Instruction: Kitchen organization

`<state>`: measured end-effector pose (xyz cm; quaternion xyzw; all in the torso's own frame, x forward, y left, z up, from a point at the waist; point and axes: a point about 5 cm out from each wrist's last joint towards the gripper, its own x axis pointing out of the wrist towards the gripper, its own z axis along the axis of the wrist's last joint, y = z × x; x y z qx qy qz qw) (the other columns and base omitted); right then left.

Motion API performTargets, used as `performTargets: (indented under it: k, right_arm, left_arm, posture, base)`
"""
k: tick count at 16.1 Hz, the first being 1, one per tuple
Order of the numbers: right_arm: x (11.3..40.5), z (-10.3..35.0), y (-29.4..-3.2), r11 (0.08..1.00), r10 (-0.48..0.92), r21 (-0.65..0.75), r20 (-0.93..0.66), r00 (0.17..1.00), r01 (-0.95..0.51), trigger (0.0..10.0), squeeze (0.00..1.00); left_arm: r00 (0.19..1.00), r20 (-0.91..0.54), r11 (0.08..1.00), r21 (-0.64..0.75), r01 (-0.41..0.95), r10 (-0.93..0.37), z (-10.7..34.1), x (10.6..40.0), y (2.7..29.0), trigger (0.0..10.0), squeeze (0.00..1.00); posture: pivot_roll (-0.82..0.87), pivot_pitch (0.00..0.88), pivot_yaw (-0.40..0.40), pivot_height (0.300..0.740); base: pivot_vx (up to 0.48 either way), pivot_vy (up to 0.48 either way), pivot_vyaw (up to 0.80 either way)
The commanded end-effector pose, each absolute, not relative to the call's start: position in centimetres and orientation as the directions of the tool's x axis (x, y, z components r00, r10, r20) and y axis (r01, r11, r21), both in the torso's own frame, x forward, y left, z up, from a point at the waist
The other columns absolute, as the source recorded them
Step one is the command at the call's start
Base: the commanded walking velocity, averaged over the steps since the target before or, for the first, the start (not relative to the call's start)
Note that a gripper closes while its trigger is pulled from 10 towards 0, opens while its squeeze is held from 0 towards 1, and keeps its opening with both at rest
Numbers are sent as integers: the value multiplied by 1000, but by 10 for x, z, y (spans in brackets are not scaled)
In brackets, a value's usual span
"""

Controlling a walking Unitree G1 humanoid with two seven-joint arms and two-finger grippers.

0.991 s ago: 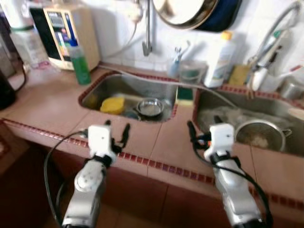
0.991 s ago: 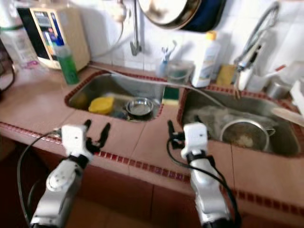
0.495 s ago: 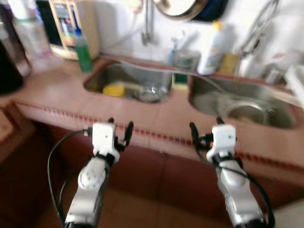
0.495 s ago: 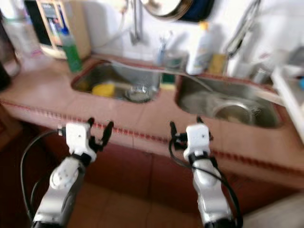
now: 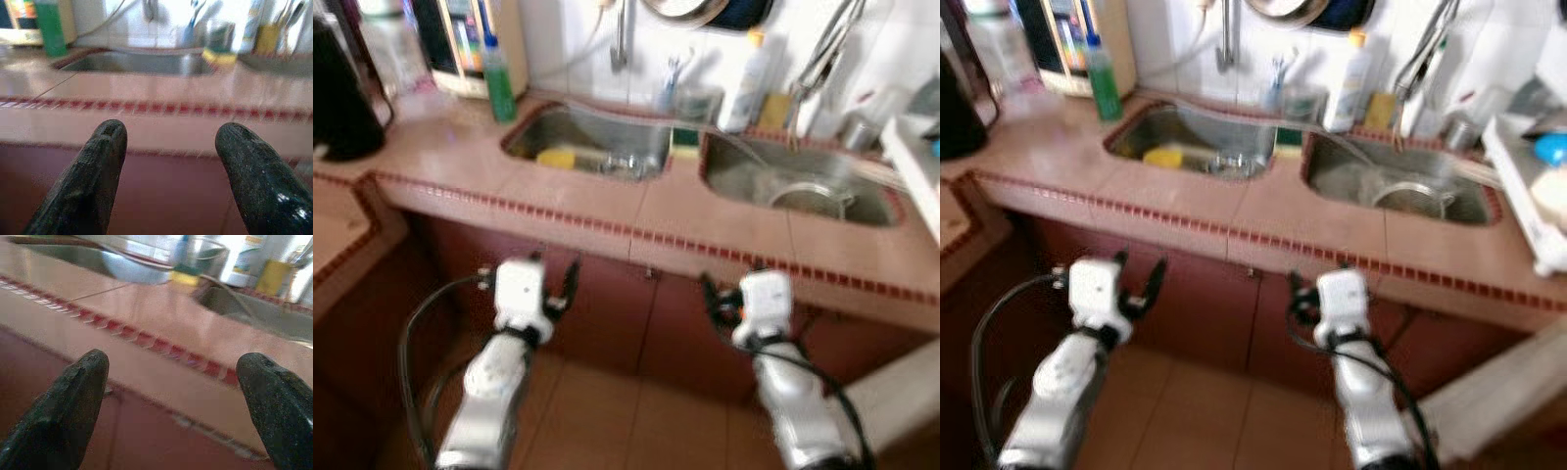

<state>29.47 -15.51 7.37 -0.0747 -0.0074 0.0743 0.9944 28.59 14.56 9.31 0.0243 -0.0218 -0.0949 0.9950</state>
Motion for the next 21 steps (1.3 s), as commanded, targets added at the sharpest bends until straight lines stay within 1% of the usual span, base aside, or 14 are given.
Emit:
performTargets:
  k: [1, 3, 4, 6, 7, 8, 9, 10, 13, 16, 19, 21]
  right_arm:
    - [289, 55, -166, 979, 110, -166, -74, 991, -121, 10000, 0]
    - [278, 26, -173, 972, 95, -196, -196, 976, -134, 10000, 0]
    - [268, 5, -177, 966, 86, -208, -293, 952, -151, 10000, 0]
    - [254, -17, -181, 951, 76, -242, -414, 907, -191, 10000, 0]
    - [242, -32, -182, 924, 87, -281, -502, 861, -258, 10000, 0]
    - [225, -51, -184, 917, 78, -267, -611, 788, -298, 10000, 0]
    - [215, -59, -185, 901, 74, -275, -665, 743, -335, 10000, 0]
    - [209, -64, -184, 894, 78, -269, -694, 715, -358, 10000, 0]
    - [189, -78, -190, 909, 31, -244, -771, 636, -339, 10000, 0]
    - [166, -89, -193, 925, 8, -210, -824, 566, -318, 10000, 0]
    - [160, -92, -191, 929, 9, -197, -833, 553, -312, 10000, 0]
    - [158, -93, -190, 931, 7, -194, -838, 546, -309, 10000, 0]
  left_arm:
    - [981, -20, 979, 56, 195, -194, 77, 282, 143, 10000, 0]
    - [971, -103, 972, 73, 225, -217, 54, 277, 142, 10000, 0]
    - [948, -209, 958, 109, 265, -238, 30, 270, 142, 10000, 0]
    - [915, -332, 955, 106, 276, -227, 2, 261, 144, 10000, 0]
    - [877, -425, 942, 135, 308, -226, -17, 252, 146, 10000, 0]
    - [808, -559, 939, 143, 314, -186, -41, 236, 152, 10000, 0]
    - [763, -624, 929, 158, 335, -169, -52, 227, 154, 10000, 0]
    - [730, -661, 902, 194, 386, -170, -58, 220, 153, 10000, 0]
    - [652, -745, 893, 191, 408, -138, -74, 200, 155, 10000, 0]
    - [588, -803, 916, 159, 369, -97, -87, 179, 156, 10000, 0]
    - [558, -823, 909, 147, 390, -106, -91, 168, 156, 10000, 0]
    - [541, -835, 909, 146, 390, -98, -94, 162, 159, 10000, 0]
  posture:
    - [-113, 31, -28, 740]
    - [-110, 31, -29, 740]
    - [-109, 31, -29, 740]
    - [-105, 31, -29, 740]
    - [-109, 30, -25, 740]
    - [-107, 24, -26, 740]
    - [-108, 19, -27, 740]
    - [-107, 16, -25, 740]
    - [-95, 11, -27, 740]
    - [-88, 0, -22, 740]
    - [-96, 0, -11, 740]
    - [-95, 0, -9, 740]
  base:
    - [-251, 0, 0]
    - [0, 0, 0]
    - [0, 0, 0]
    - [0, 0, 0]
    - [0, 0, 0]
    - [0, 0, 0]
    - [0, 0, 0]
    - [0, 0, 0]
    - [0, 0, 0]
    - [0, 0, 0]
    - [0, 0, 0]
    - [0, -412, 0]
